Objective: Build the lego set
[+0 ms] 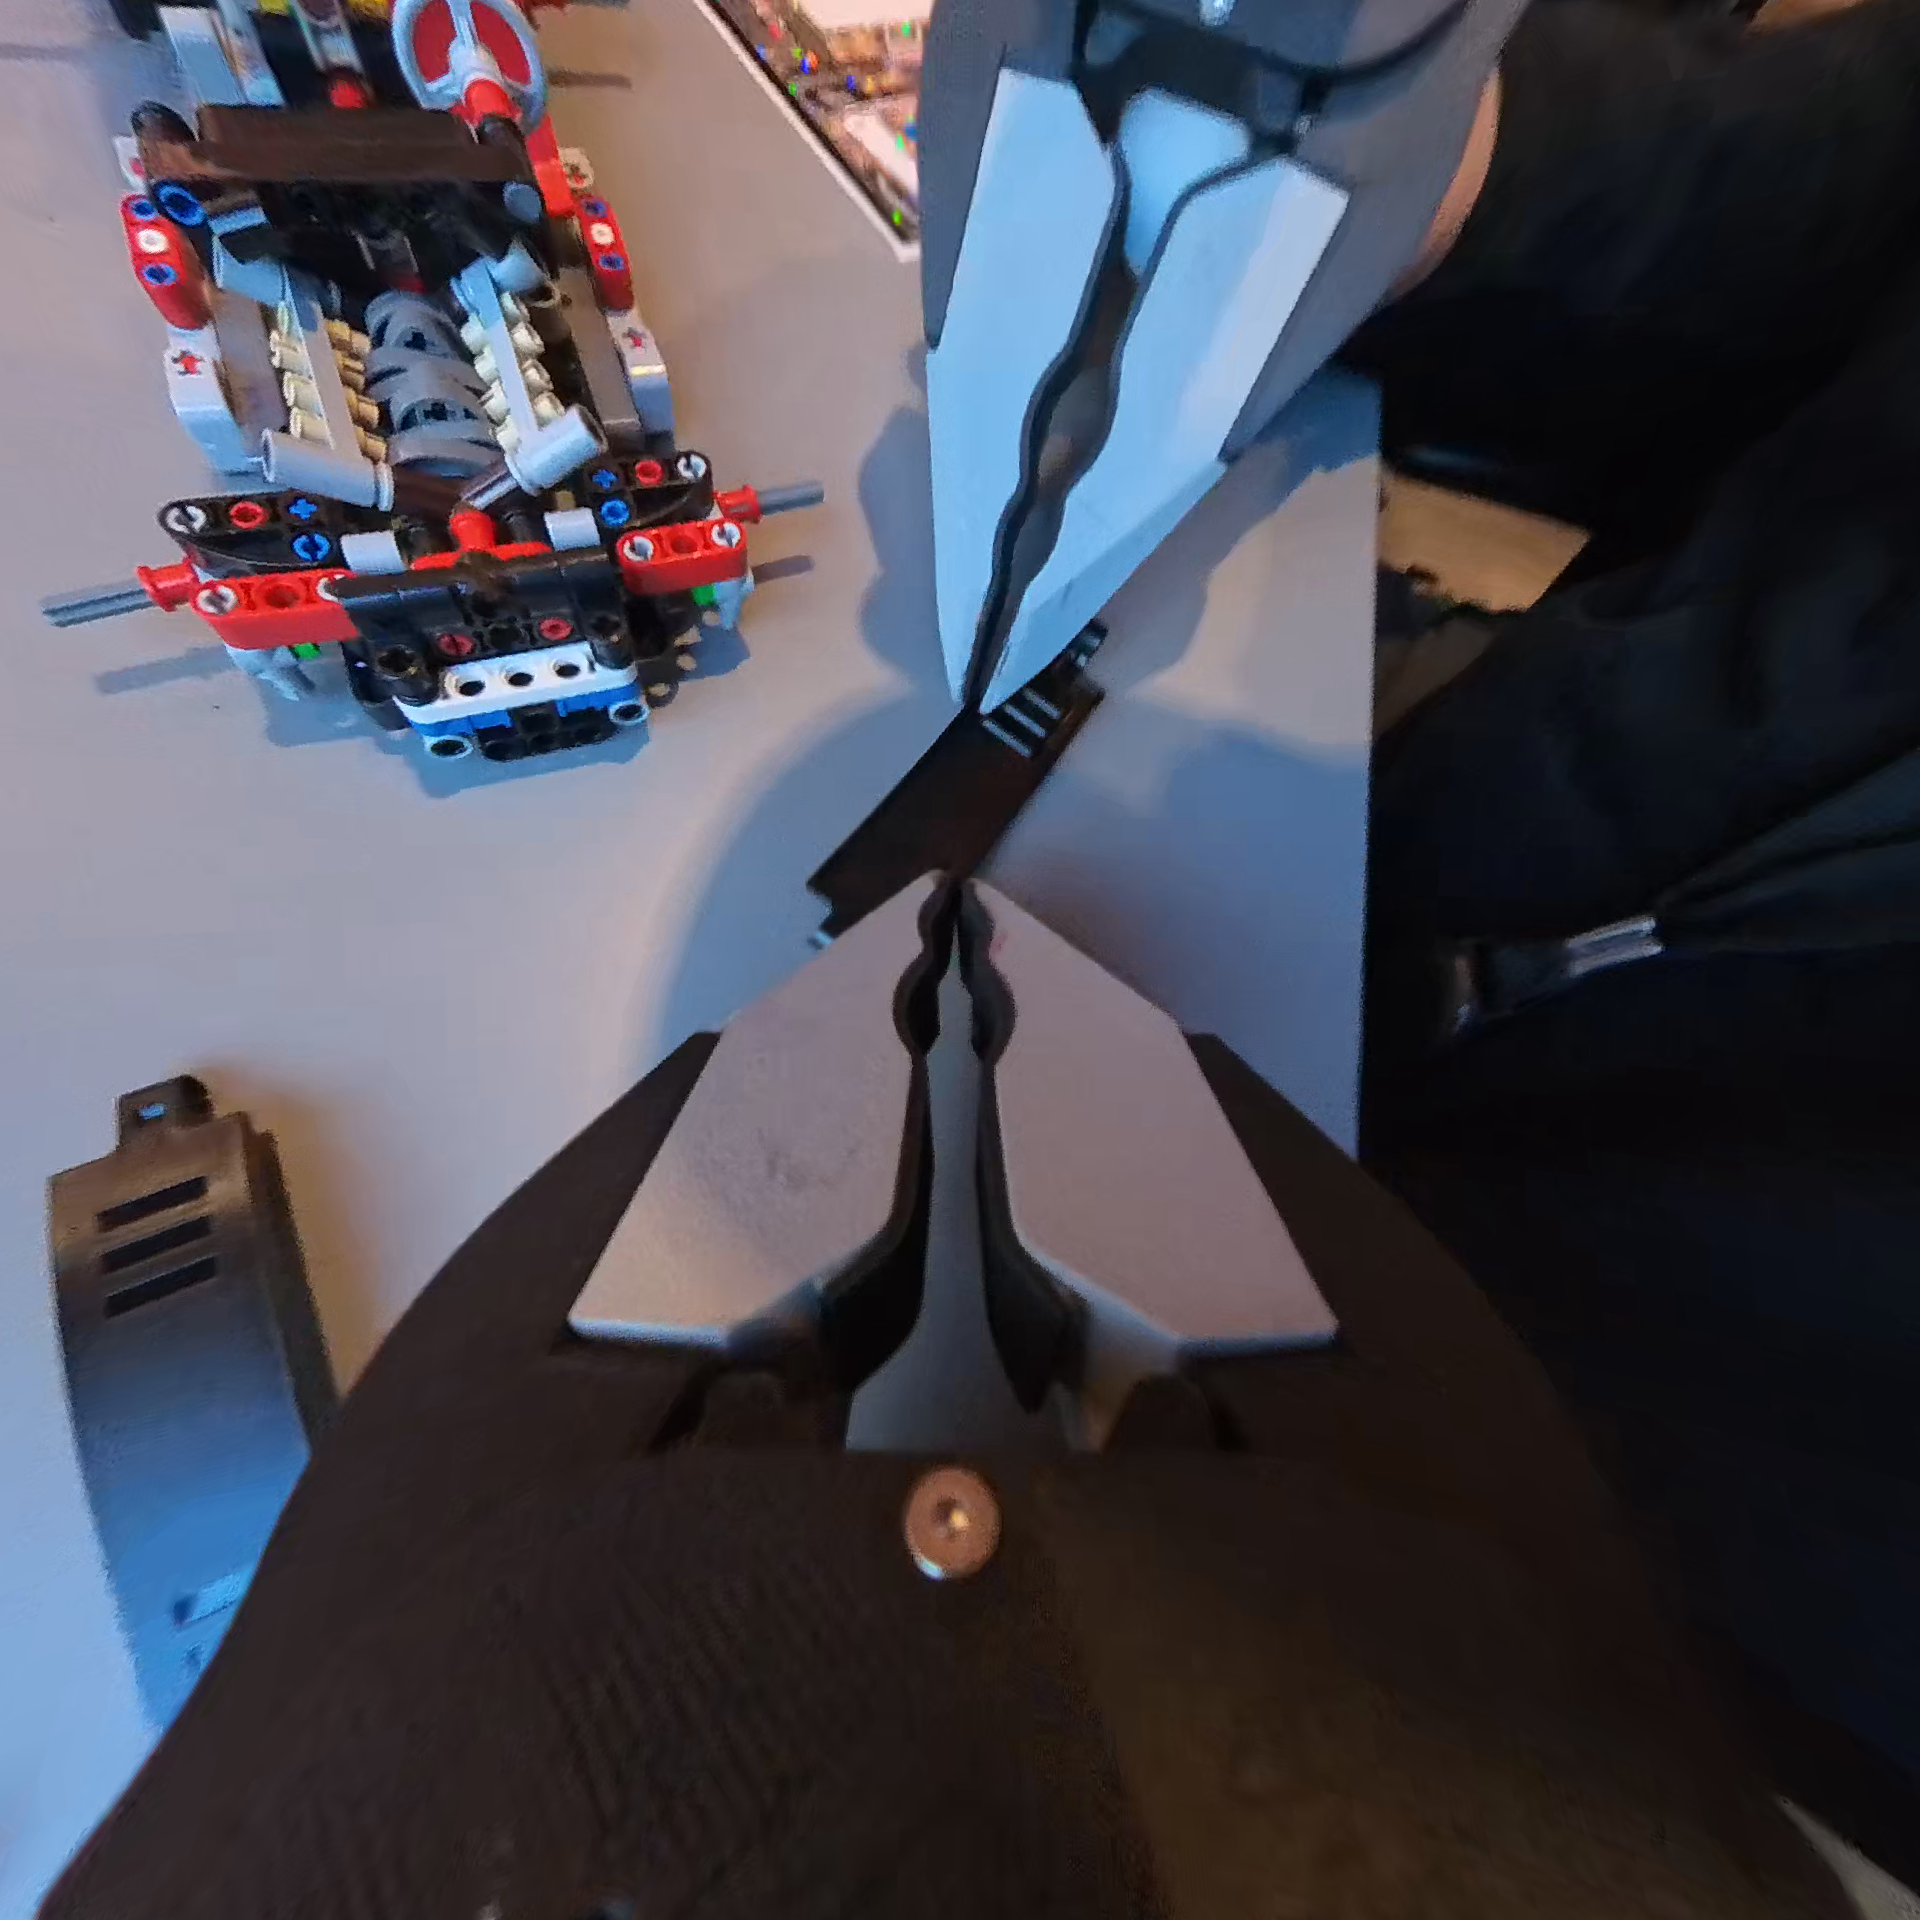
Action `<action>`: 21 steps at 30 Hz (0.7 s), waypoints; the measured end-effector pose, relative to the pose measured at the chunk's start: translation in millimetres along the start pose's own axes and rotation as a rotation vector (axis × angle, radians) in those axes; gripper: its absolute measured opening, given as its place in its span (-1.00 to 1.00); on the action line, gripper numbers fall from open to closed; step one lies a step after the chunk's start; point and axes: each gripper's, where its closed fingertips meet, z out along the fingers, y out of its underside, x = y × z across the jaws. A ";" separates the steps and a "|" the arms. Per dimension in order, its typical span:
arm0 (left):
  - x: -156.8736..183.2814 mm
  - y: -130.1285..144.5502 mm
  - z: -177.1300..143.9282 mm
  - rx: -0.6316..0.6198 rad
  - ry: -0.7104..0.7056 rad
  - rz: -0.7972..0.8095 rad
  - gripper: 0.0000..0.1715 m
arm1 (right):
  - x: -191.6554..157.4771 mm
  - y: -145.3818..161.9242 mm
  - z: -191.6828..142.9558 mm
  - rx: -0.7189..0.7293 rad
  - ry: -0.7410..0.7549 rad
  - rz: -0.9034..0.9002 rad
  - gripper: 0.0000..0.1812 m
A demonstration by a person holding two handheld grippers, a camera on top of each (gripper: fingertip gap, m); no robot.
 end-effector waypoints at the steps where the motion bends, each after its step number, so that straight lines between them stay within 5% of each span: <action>1: -1.7 3.7 -0.1 -0.026 -0.017 0.027 -1.00 | 0.1 0.0 0.0 0.000 0.000 0.001 -1.00; 9: -4.4 6.7 -11.6 -0.062 -0.079 0.181 -0.64 | 4.3 -9.3 -10.2 0.091 0.022 0.041 -0.78; 17: -25.8 8.3 -10.5 -0.071 -0.156 0.147 -0.61 | -15.6 -23.3 -11.0 0.185 -0.054 0.129 -0.44; 21: -21.5 9.7 -1.4 -0.083 -0.137 0.147 -0.64 | -15.9 -23.1 -0.9 0.147 0.064 0.094 -0.36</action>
